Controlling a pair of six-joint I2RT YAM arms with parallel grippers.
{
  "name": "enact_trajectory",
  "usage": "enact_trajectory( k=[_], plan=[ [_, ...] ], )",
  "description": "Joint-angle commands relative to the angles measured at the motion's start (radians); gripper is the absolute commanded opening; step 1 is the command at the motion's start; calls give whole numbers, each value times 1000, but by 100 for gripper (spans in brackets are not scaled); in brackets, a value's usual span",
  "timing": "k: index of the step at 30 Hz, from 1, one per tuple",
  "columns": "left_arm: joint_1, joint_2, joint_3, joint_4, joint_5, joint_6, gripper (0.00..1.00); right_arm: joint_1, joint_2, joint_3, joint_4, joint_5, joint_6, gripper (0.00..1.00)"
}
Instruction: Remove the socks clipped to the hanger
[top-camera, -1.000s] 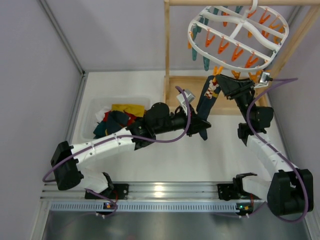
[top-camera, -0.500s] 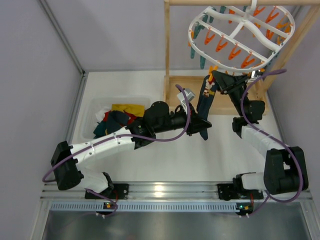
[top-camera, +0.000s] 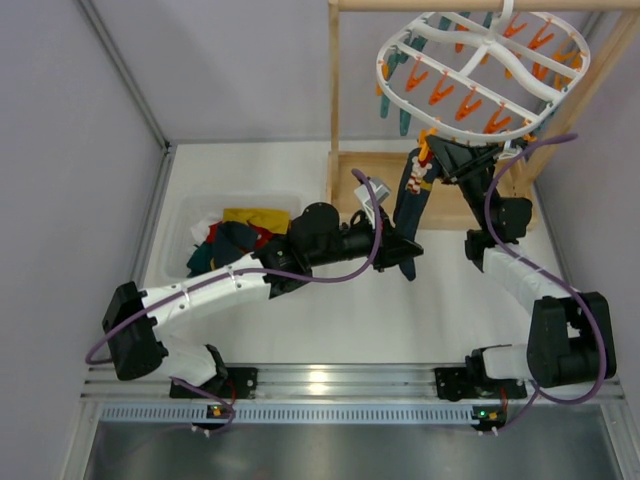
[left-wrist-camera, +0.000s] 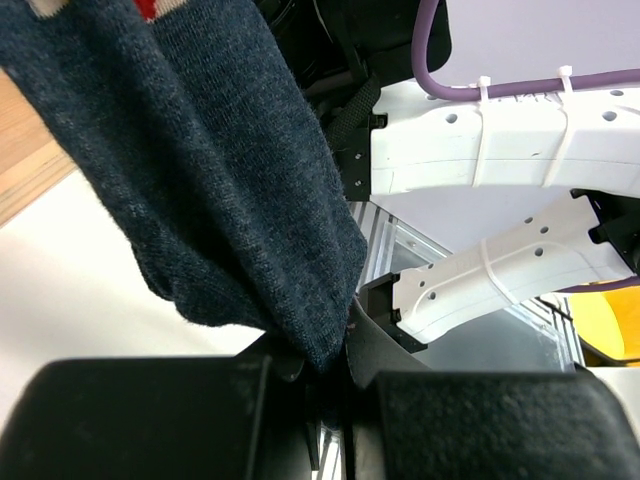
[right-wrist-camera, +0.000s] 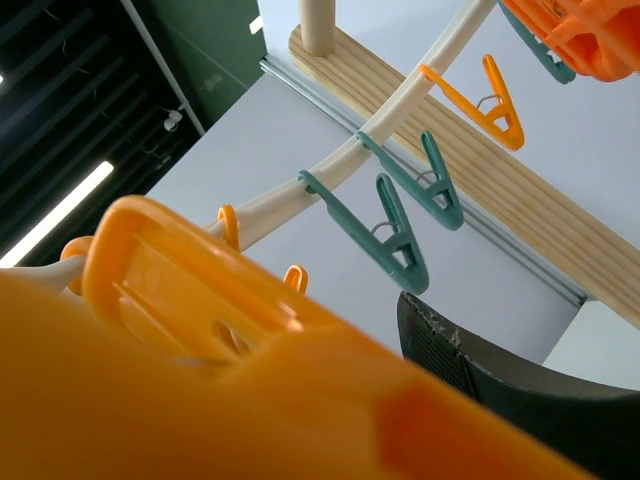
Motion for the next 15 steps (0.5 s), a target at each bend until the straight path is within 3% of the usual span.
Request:
enact_trajectory(
  k=[1,15],
  plan=[
    [-5,8,22,21,17,-20,0,14,11,51,420,16,35,67],
    [13,-4,-12,21,-43,-33,0,28,-67,67,420,-9,24,59]
  ],
)
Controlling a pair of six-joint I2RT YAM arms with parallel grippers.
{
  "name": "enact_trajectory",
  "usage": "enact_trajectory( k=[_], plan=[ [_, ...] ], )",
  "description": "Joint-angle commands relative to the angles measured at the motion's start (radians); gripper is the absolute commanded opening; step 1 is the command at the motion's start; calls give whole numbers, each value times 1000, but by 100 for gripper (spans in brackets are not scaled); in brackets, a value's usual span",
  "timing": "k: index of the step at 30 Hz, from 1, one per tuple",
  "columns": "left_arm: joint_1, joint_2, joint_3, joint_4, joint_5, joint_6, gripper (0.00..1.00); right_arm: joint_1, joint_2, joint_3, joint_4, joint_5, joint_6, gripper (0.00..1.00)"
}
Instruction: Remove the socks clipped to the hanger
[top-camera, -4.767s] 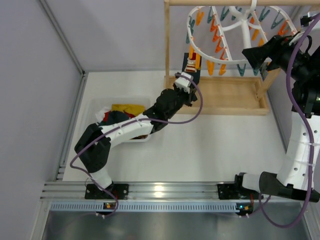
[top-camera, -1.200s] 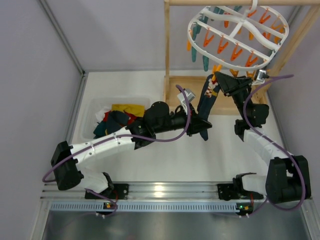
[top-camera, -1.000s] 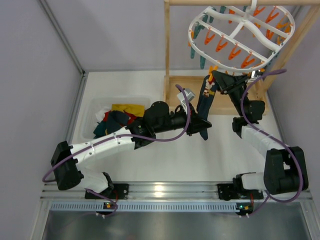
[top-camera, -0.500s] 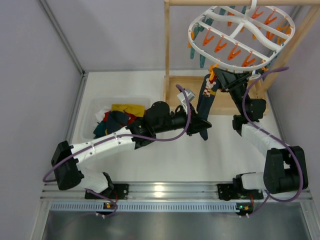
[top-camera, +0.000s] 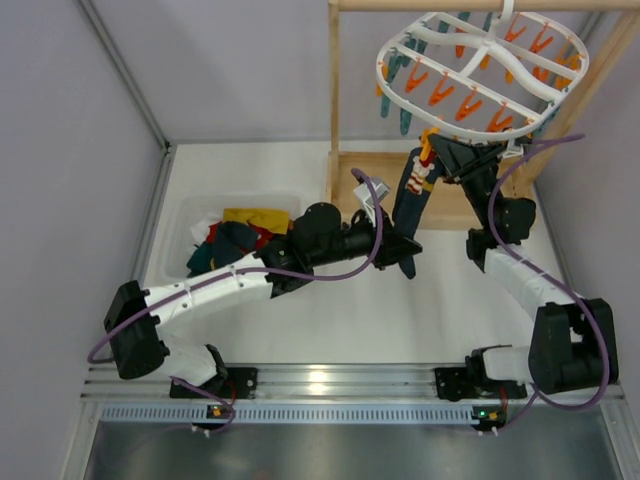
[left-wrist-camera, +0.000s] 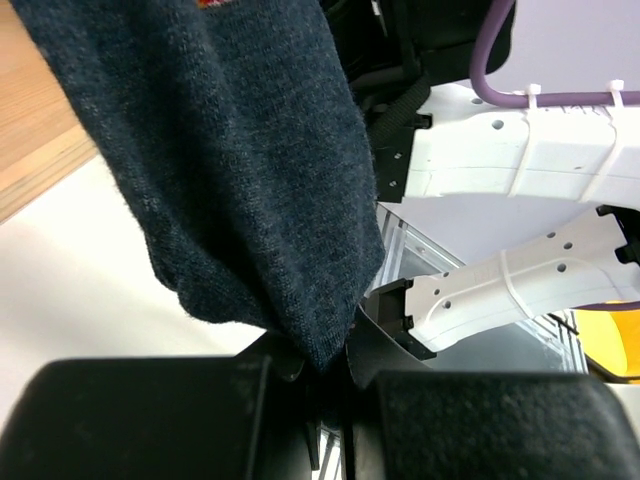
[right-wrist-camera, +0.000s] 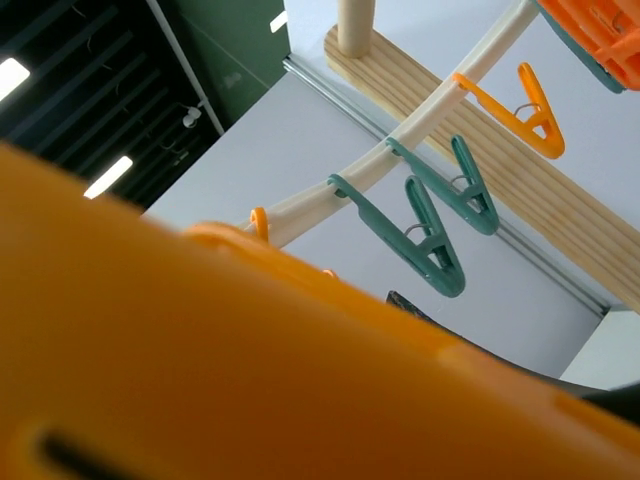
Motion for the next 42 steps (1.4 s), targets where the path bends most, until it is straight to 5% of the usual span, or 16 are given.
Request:
enact_trajectory(
  k=[1,5,13,17,23,34,42],
  plan=[
    [9,-14,-6,22,-7,-21,0,21,-42,55,419,-10,1,61],
    [10,9,6,22,22,-35,0,30,-24,95,417,-21,9,63],
    [10,3,4,22,34,-45,0,35,-7,110,417,-13,-19,50],
    [10,3,0,22,31,-43,0,35,-5,112,417,-13,-26,29],
    [10,0,-12,22,28,-38,0,33,-4,103,414,-13,-40,16],
    [32,-94,-68,-95,-157,46,0,32,7,104,391,-30,-56,16],
    [46,-200,-46,-320,-498,113,0,32,-8,64,353,-44,-95,43]
  ],
)
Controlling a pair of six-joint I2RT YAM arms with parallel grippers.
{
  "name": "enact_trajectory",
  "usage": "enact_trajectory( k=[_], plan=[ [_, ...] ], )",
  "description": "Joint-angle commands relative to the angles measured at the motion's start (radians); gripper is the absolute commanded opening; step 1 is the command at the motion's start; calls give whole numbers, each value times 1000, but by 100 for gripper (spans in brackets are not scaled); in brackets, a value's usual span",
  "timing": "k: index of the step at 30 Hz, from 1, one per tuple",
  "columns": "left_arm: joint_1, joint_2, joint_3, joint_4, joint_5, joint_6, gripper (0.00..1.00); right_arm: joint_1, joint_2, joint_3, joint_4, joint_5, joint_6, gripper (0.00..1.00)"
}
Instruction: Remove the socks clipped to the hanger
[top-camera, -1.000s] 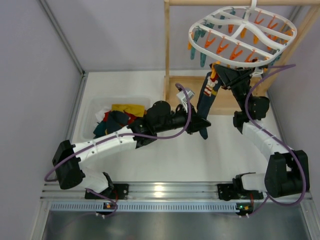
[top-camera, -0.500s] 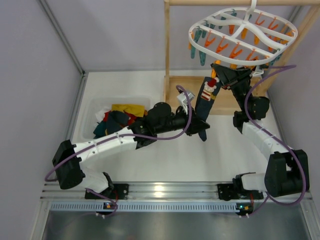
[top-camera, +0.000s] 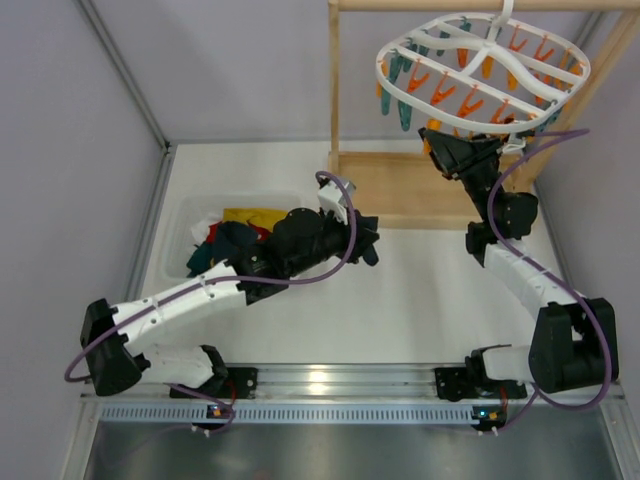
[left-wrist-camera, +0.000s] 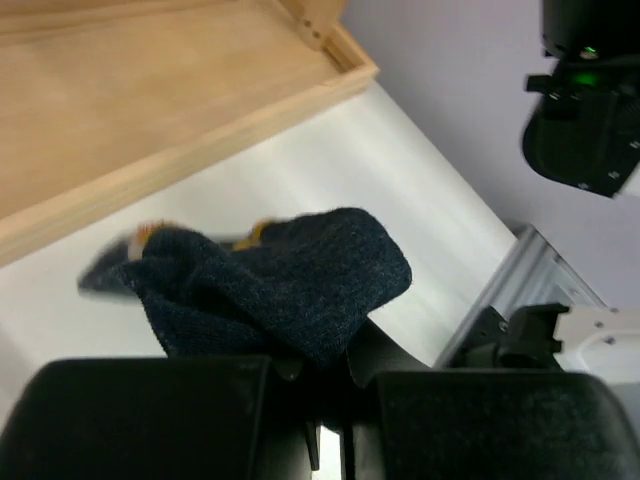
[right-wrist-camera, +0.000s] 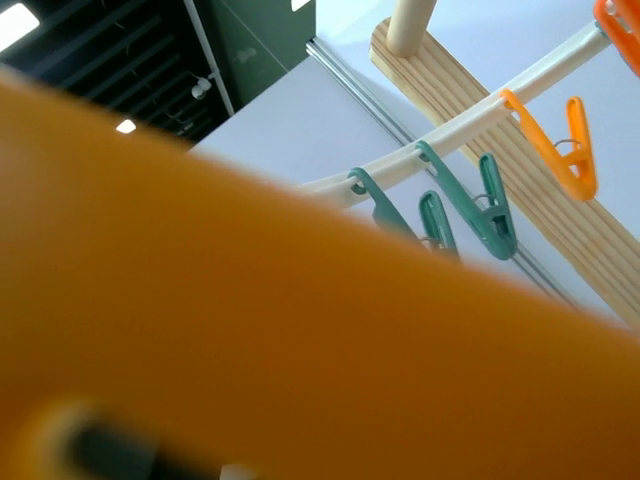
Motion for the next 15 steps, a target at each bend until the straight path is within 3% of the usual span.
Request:
enact_trajectory(
  k=[1,10,12,15],
  plan=[
    [20,-78,23,-101,-199,37,0,12,-12,-10,328,-24,-42,55],
    [224,-164,3,-184,-158,-12,0,14,-37,-115,308,-57,-88,69],
    [265,-170,3,-195,-157,-17,0,14,-45,-150,309,-72,-100,76],
    [308,-179,-1,-211,-160,-22,0,15,-68,-194,303,-86,-128,99]
  ],
)
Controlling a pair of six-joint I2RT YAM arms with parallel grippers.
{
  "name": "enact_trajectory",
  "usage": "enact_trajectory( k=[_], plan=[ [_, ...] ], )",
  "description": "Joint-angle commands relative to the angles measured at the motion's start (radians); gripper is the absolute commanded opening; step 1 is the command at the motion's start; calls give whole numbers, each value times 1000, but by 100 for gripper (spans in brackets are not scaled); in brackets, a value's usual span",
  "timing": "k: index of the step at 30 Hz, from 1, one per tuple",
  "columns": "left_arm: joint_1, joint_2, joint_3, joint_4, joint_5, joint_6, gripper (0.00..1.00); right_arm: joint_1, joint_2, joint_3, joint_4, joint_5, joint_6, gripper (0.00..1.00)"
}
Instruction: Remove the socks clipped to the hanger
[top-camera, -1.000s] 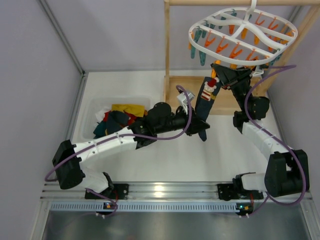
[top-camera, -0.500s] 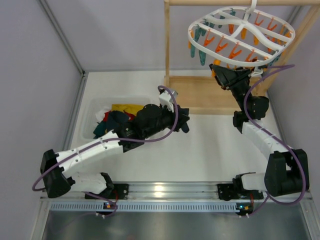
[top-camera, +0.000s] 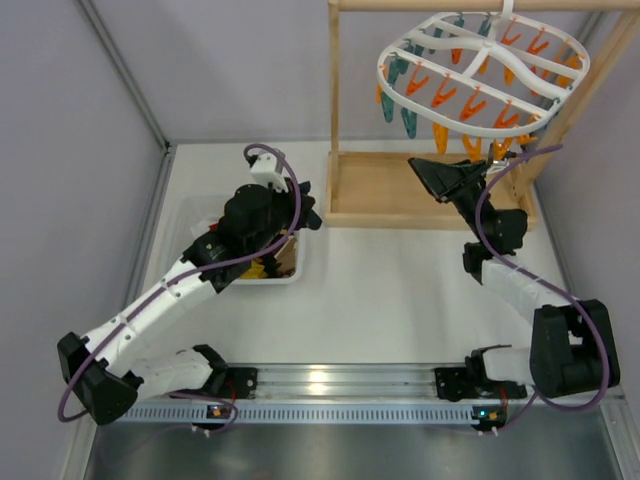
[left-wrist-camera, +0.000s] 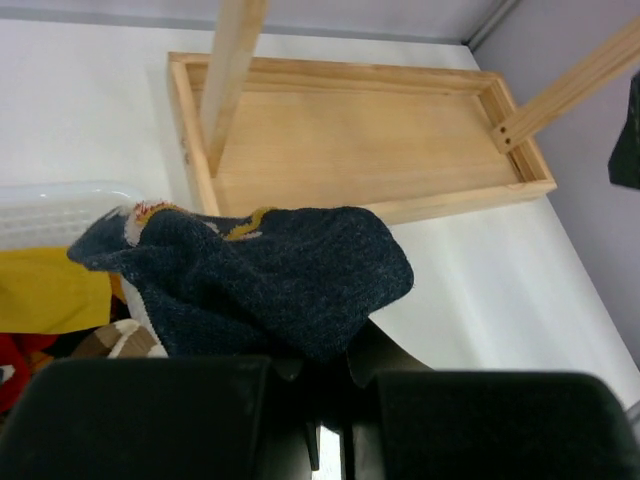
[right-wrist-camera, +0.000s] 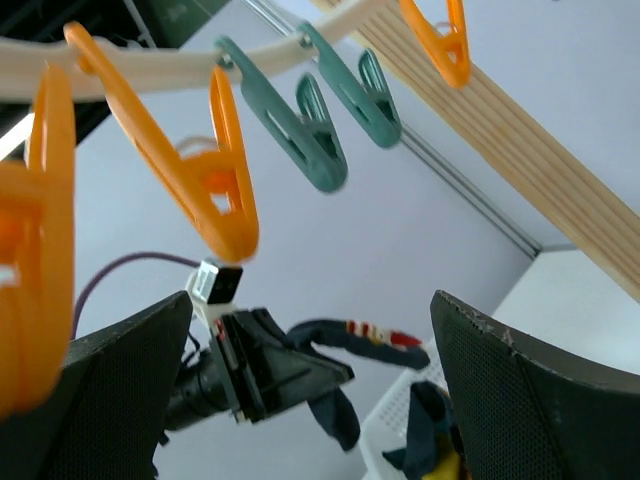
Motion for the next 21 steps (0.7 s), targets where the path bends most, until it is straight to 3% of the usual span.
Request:
enact_trajectory(
  k=[1,8,12,21],
  plan=[
    [39,-27,-2,-24,-1,-15,0,17,-57,-56,313,-38,-61,99],
    [126,-33,1,-79,-53,-41,0,24,-143,-165,256,-82,-127,99],
    [168,-31,2,-128,-100,-52,0,34,-232,-226,122,-110,-237,99],
    [372,-12,-24,-188,-21,-115,0,35,-593,-254,-697,31,-659,99]
  ],
)
